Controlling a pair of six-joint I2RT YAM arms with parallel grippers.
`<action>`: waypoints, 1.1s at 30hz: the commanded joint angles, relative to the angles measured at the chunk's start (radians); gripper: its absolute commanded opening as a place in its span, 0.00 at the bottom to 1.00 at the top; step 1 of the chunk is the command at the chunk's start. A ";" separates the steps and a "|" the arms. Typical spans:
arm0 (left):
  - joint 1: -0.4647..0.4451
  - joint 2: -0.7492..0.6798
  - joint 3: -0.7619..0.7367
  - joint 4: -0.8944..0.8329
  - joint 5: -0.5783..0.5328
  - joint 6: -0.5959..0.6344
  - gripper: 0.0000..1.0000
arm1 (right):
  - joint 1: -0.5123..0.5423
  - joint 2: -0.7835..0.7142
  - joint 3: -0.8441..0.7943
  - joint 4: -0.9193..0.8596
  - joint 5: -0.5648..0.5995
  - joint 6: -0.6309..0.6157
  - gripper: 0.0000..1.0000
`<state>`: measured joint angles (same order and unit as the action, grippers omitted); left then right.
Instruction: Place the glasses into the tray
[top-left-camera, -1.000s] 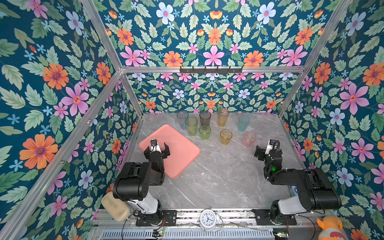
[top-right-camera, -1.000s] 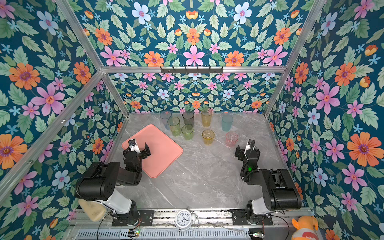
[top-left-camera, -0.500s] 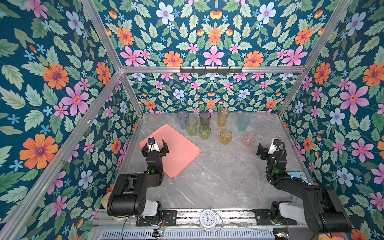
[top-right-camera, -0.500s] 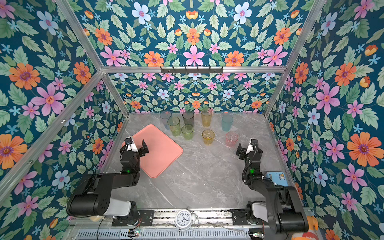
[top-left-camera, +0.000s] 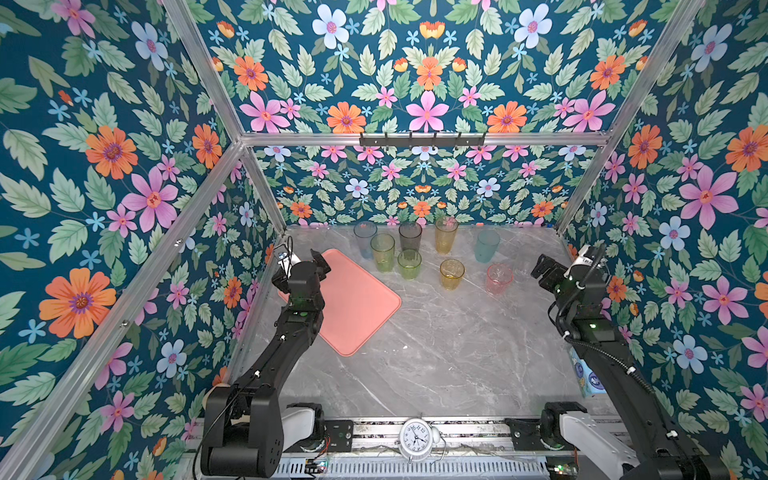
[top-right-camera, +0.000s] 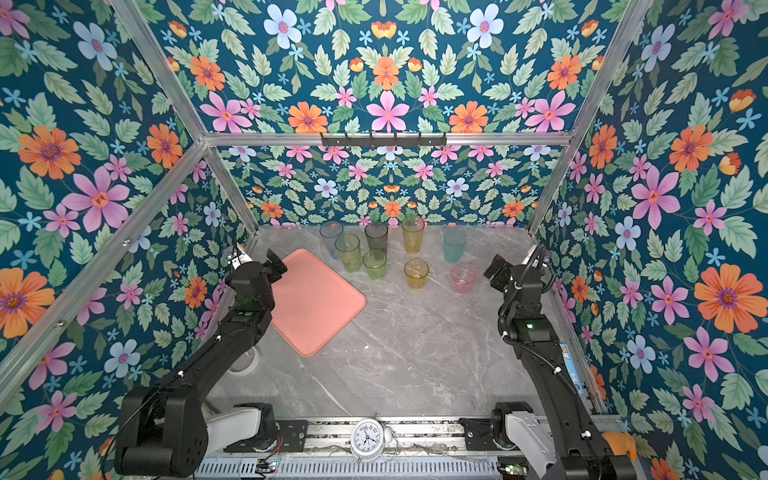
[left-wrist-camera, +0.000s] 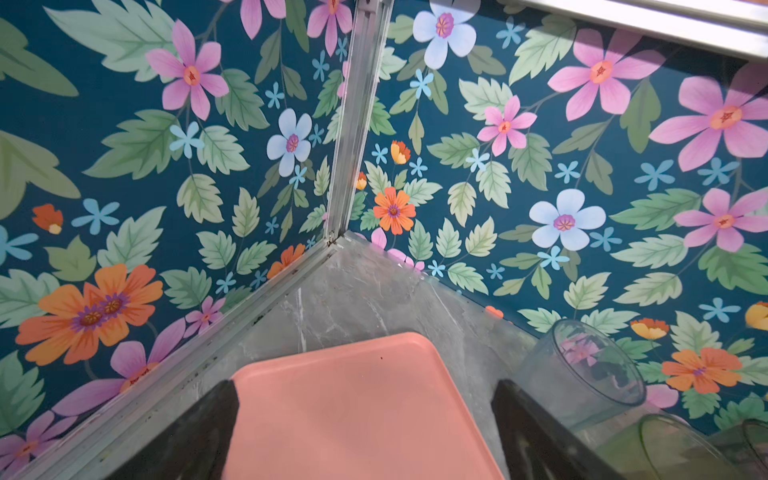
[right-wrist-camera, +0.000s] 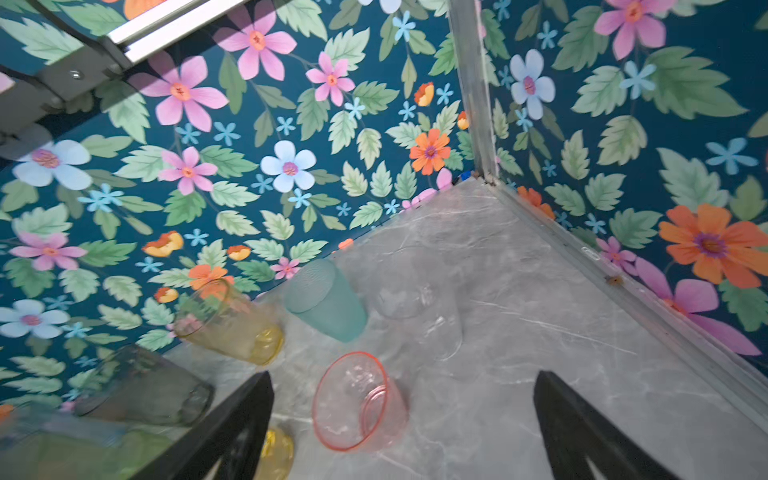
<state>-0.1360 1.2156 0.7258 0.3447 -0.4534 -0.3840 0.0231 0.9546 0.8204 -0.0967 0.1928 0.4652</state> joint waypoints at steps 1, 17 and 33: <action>-0.051 0.000 0.044 -0.216 0.008 -0.064 0.99 | 0.000 0.014 0.065 -0.250 -0.197 0.076 0.99; -0.342 0.164 0.175 -0.634 0.368 -0.031 0.88 | 0.125 0.091 0.167 -0.371 -0.558 0.109 0.99; -0.414 0.253 0.080 -0.684 0.444 -0.009 0.82 | 0.230 0.147 0.160 -0.327 -0.585 0.148 0.98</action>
<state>-0.5434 1.4651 0.8139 -0.3153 -0.0261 -0.3923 0.2466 1.0969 0.9752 -0.4480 -0.3882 0.5980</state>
